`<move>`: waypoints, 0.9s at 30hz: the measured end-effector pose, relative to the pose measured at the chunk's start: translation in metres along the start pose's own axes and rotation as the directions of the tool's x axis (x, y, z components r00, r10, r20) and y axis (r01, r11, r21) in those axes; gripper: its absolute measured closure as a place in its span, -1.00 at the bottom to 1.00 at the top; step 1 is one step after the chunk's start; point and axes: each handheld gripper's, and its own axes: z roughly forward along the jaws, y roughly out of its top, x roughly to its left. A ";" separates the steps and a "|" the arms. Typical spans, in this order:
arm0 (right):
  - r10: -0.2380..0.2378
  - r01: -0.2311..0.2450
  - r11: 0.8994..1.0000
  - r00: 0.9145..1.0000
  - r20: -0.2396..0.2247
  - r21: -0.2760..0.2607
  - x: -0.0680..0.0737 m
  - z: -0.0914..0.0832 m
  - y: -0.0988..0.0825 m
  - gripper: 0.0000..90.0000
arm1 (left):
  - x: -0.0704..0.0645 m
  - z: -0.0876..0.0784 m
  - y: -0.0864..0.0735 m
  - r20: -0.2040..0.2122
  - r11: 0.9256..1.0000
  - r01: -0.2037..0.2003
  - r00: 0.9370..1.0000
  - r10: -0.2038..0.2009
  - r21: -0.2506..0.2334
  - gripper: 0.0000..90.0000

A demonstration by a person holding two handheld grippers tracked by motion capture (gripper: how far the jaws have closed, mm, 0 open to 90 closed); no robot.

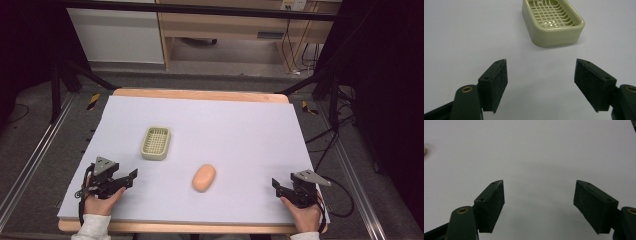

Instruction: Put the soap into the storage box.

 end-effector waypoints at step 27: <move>-0.016 0.016 1.000 1.000 0.007 -0.001 0.006 0.001 -0.002 -0.49 | -0.037 -0.001 0.008 0.069 0.998 -0.061 0.996 0.059 0.017 -0.38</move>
